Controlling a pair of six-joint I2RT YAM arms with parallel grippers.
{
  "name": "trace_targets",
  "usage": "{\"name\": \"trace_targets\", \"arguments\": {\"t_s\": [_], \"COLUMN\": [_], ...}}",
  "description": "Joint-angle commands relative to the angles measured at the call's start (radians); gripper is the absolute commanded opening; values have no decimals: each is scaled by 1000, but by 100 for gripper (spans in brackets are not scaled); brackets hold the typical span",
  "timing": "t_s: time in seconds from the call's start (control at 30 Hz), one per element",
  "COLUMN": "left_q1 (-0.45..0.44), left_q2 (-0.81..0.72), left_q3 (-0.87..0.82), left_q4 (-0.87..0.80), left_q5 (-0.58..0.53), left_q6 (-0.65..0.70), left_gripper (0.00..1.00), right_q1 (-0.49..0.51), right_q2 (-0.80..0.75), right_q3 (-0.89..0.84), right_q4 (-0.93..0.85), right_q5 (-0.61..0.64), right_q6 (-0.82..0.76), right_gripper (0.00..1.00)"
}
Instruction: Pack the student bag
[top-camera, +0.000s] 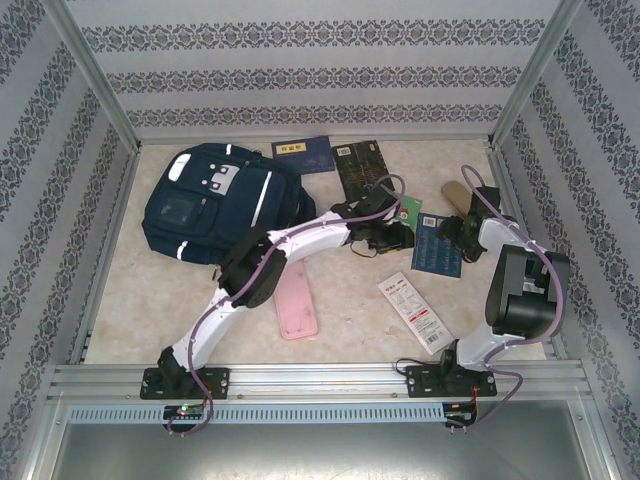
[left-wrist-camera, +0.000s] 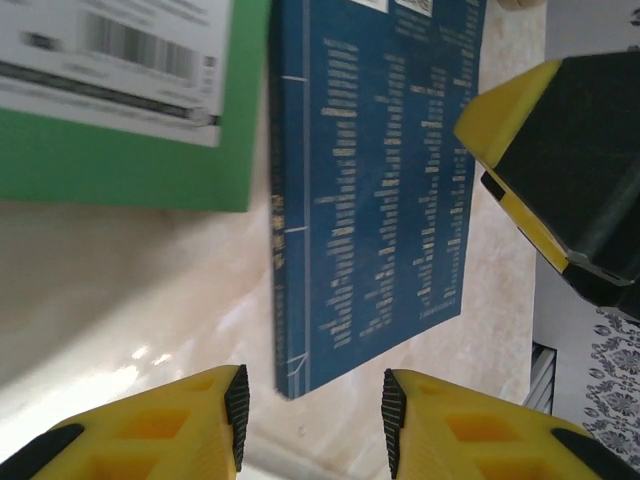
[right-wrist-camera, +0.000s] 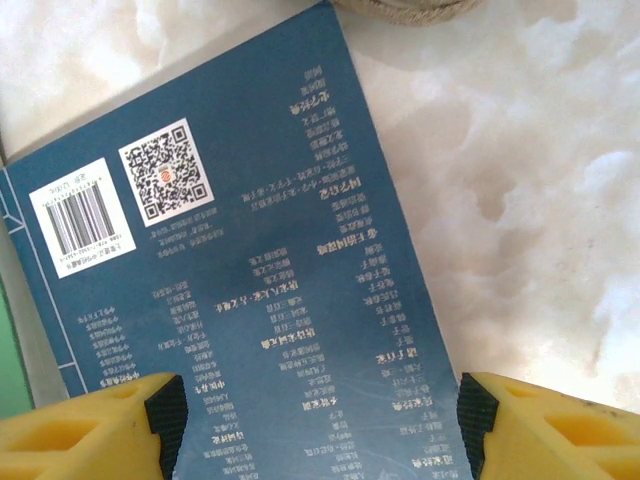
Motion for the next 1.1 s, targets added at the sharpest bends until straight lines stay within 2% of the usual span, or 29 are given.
{"name": "trace_targets", "arguments": {"t_s": [0.0,0.2,0.4,0.5,0.57,0.67,0.9,1.07], "left_q1": [-20,-20,-18,-18,-18,-18,-14,-2], "left_q2": [59,168,186,196,212,232,229,193], "left_q3": [92,235,256,261,270,283,288,228], "left_q4": [-31,-144,-209,-204,-173,-130,-79,164], "left_q5": [14,-44,-147,-151,-105,-32,56,243], "left_q6": [-24,-32,-21,-16,-19,-43,-53,-171], "left_gripper": [42,42,43,44,44,44,44,42], "right_q1": [-12,-12,12,39,58,76,110,110], "right_q2": [32,94,165,163,165,157,150,131], "right_q3": [32,76,131,126,136,123,104,104], "right_q4": [-28,-42,-73,-70,-95,-85,-78,-82], "right_q5": [43,50,-2,-34,-24,-83,-163,-170], "right_q6": [-25,-44,-66,-69,-70,-66,-57,-50], "right_gripper": [73,73,72,71,71,69,69,69]}}
